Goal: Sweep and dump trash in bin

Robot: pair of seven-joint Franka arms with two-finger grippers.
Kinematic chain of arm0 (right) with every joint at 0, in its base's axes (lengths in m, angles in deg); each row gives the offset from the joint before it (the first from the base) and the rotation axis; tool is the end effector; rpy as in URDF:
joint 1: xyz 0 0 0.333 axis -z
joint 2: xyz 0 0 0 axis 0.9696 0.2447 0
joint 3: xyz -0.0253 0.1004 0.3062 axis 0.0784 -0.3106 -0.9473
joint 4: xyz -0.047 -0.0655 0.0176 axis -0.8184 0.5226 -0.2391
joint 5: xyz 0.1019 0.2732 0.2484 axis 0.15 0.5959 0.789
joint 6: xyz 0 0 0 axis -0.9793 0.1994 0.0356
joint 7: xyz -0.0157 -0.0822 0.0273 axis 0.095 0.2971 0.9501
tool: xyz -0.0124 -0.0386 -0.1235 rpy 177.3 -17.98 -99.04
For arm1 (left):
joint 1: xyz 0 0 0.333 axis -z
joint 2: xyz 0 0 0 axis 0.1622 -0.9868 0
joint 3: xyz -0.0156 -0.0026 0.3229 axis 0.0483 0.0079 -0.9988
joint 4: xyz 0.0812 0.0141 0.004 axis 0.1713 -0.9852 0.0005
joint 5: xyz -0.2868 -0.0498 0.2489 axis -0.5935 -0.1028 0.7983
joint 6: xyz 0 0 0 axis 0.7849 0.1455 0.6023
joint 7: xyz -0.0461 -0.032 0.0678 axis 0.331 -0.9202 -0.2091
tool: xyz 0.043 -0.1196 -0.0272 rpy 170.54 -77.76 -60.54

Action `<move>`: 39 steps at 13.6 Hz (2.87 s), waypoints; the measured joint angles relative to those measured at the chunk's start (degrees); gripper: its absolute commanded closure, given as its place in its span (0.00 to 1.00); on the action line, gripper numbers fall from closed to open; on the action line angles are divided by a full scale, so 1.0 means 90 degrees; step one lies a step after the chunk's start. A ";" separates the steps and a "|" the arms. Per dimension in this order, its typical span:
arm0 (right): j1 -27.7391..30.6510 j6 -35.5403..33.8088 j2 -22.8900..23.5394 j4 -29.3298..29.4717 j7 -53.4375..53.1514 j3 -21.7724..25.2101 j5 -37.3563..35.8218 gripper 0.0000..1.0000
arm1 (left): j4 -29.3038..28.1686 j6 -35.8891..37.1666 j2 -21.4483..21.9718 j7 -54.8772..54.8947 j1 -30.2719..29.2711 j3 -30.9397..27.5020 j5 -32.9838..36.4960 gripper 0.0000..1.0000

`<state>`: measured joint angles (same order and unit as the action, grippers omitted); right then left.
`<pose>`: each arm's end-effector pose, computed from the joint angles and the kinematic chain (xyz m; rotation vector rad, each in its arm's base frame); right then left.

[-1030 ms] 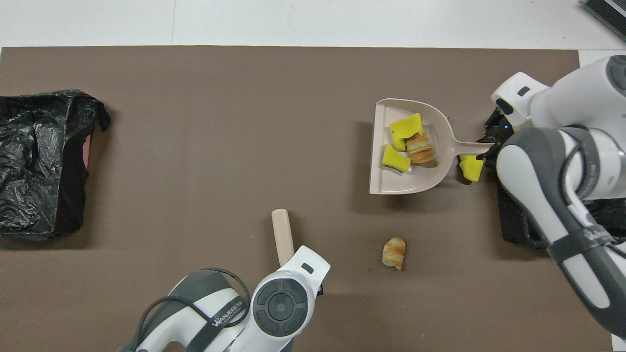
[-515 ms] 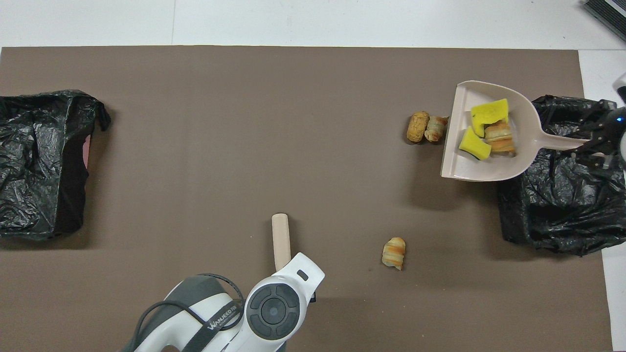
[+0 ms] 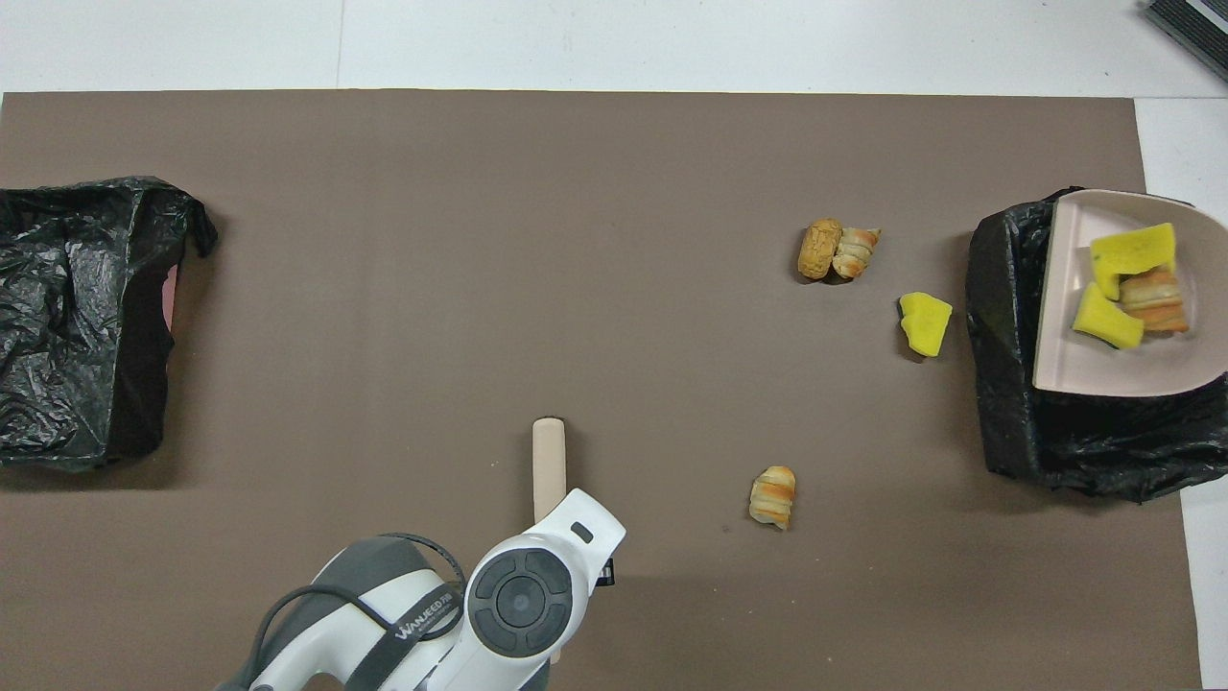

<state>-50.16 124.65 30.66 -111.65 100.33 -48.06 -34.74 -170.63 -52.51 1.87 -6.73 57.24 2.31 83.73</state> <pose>0.5586 -0.2878 0.5220 2.3371 1.8943 -0.1491 0.2981 -0.3594 0.3378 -3.1245 -0.0213 0.1754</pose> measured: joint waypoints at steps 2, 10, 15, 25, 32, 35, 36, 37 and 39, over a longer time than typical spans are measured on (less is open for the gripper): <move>-0.0064 0.0000 -0.0130 0.0029 -0.0009 -0.0075 -0.0851 1.00 | 0.0071 -0.0017 -0.0005 0.0002 -0.0250 -0.0020 0.0003 0.00; -0.1168 0.0000 -0.0249 -0.0262 -0.1432 -0.0155 -0.3795 1.00 | 0.0663 -0.0032 0.0007 0.1497 -0.2370 -0.0103 0.0294 0.00; -0.1503 -0.0011 -0.0484 -0.0496 -0.1880 -0.0157 -0.4603 1.00 | 0.1291 0.0799 0.0111 0.3909 -0.3635 -0.0117 0.0605 0.00; -0.1537 -0.0034 -0.1006 -0.0385 -0.1314 -0.0320 -0.4533 1.00 | 0.4115 0.3021 -0.0192 0.4619 -0.4612 -0.0110 0.0789 0.00; -0.1486 -0.0226 -0.1006 -0.0385 -0.3298 -0.0303 -0.1916 1.00 | 0.4301 0.3223 -0.0284 0.4807 -0.4616 -0.0086 0.0784 0.00; -0.1571 -0.0826 -0.1004 -0.0492 -0.5030 -0.0375 -0.1183 1.00 | 0.4316 0.3217 -0.0283 0.4806 -0.4616 -0.0072 0.0782 0.00; -0.1634 -0.0897 -0.0997 -0.0605 -0.5587 -0.0384 -0.0856 1.00 | 0.4339 0.3217 -0.0278 0.4806 -0.4616 -0.0069 0.0782 0.00; -0.1711 -0.0899 -0.0987 -0.0744 -0.6144 -0.0388 -0.0593 1.00 | 0.4368 0.3219 -0.0262 0.4806 -0.4617 -0.0074 0.0782 0.00; -0.1956 -0.0897 -0.0926 -0.0972 -0.7346 -0.0399 -0.0214 1.00 | 0.4395 0.3220 -0.0227 0.4803 -0.4665 -0.0093 0.0782 0.00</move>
<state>-67.76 116.57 22.33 -120.40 34.22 -51.64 -36.66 -131.08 -23.53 -0.18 36.49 15.26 1.47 90.77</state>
